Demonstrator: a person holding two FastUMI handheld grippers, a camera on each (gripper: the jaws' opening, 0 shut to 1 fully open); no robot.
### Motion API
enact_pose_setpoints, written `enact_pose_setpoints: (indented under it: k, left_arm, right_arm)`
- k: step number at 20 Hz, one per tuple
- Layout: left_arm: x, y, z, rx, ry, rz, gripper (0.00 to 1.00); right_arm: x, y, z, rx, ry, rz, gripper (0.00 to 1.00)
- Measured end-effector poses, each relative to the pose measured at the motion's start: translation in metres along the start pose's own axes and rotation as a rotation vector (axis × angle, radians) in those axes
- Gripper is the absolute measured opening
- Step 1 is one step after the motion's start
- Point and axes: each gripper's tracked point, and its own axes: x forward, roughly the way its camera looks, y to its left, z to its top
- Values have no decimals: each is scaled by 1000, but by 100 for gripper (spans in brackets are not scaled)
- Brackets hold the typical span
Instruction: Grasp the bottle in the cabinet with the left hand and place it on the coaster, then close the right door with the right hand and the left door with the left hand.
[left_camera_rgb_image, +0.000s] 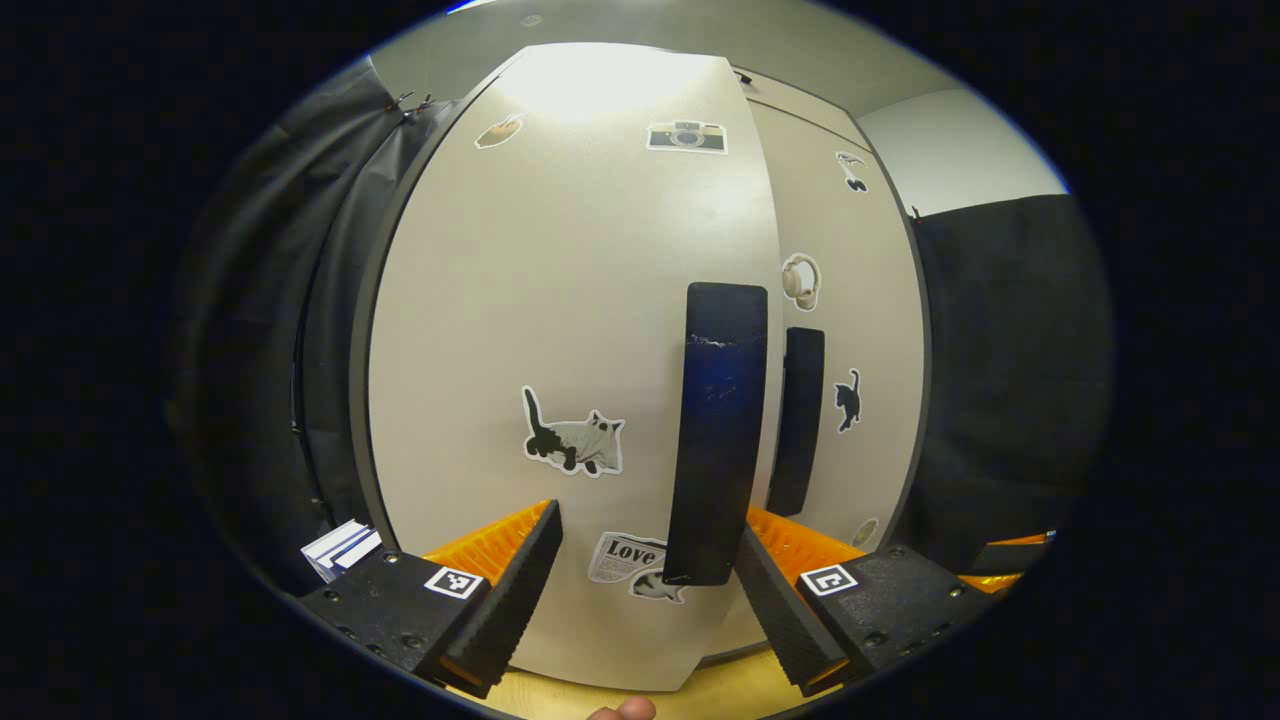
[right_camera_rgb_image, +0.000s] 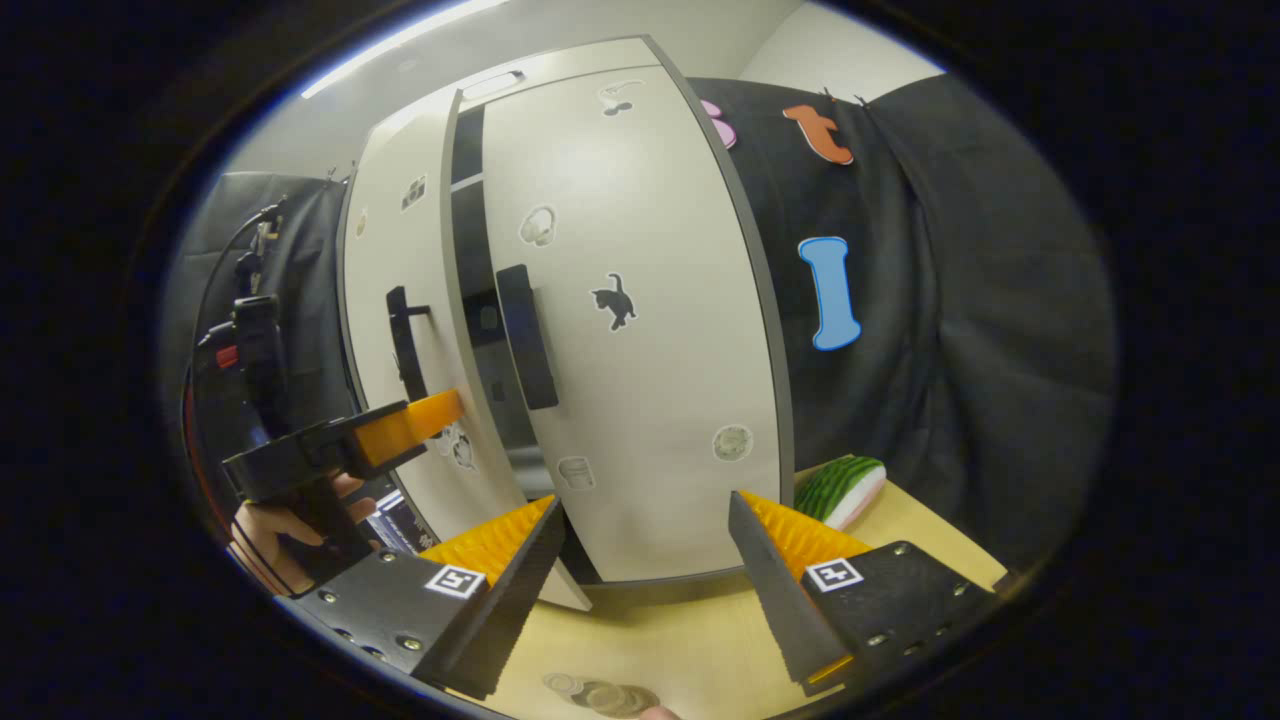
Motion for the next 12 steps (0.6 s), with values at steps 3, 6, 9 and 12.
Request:
enact_pose_setpoints:
  k: [3, 6, 9, 12]
  left_arm:
    - [1, -2, 0, -24, 1, 25, 99]
    - [2, -2, 0, 4, -9, 77, 99]
    - [5, -2, 1, 9, -28, 118, 99]
    - [5, -2, 0, 36, -27, 145, 100]
  right_arm:
    - [0, 1, -1, 23, 4, 18, 100]
    - [1, -3, -3, 21, 12, 15, 100]
    - [2, -5, -5, 24, 12, 15, 100]
    - [1, -9, -3, 13, 14, 10, 100]
